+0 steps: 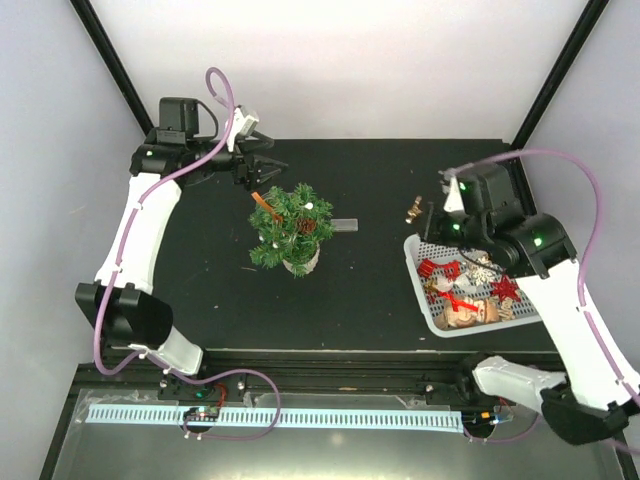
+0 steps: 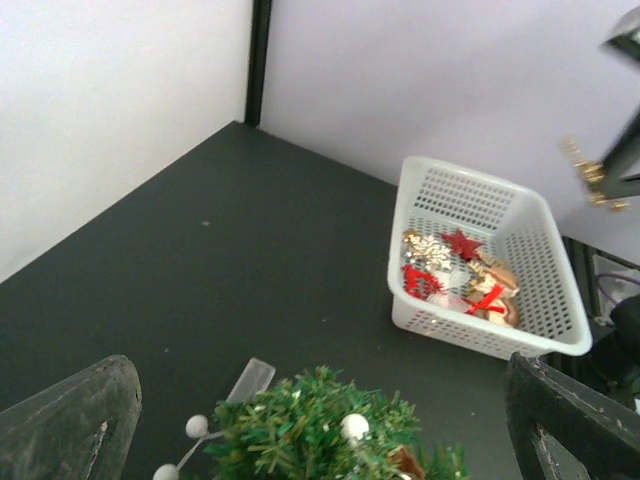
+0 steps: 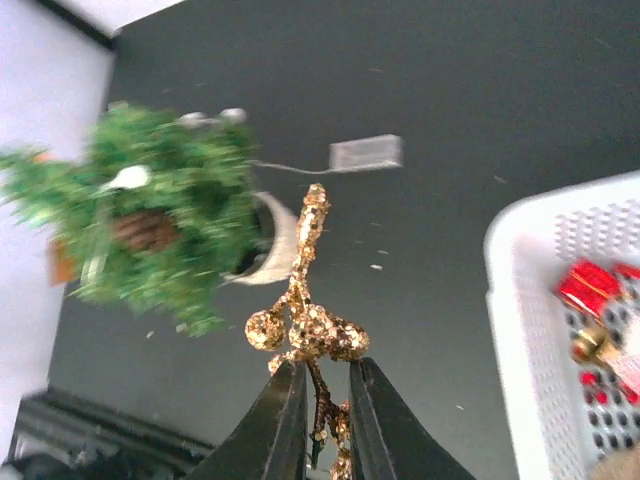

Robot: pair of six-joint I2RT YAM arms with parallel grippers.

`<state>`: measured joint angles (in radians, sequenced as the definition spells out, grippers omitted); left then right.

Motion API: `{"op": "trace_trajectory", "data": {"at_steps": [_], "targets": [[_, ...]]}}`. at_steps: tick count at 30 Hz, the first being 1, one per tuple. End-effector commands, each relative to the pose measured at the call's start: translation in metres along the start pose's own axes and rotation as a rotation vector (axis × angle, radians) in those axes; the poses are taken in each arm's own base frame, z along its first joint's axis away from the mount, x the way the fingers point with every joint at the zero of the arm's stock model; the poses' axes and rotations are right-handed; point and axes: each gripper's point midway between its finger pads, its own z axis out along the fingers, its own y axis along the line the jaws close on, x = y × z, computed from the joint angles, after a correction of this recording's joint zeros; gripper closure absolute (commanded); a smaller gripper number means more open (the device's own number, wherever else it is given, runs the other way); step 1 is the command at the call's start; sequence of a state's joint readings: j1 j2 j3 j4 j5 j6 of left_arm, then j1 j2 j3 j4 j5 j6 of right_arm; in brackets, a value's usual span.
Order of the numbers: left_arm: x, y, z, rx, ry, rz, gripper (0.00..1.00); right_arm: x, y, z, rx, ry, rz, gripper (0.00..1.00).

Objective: Decorate the small christmas tree

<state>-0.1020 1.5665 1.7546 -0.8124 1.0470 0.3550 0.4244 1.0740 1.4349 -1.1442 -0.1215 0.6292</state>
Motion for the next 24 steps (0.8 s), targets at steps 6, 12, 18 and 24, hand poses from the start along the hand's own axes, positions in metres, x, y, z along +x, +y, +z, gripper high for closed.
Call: {"op": "trace_trajectory", "data": {"at_steps": [6,12,18,24], "targets": [[0.007,0.046,-0.021,-0.247,0.005,-0.073,0.01,0.022,0.149,-0.013,-0.146,0.127,-0.541,0.85],[0.010,0.076,-0.059,-0.357,-0.080,-0.187,0.01,0.040,0.213,0.009,-0.237,0.201,-0.689,0.85],[0.027,0.078,-0.076,-0.372,-0.074,-0.204,0.01,0.065,0.230,0.036,-0.261,0.274,-0.736,0.85],[0.047,0.014,-0.064,-0.069,-0.023,-0.112,0.01,0.071,0.244,0.051,-0.272,0.278,-0.749,0.85]]}}
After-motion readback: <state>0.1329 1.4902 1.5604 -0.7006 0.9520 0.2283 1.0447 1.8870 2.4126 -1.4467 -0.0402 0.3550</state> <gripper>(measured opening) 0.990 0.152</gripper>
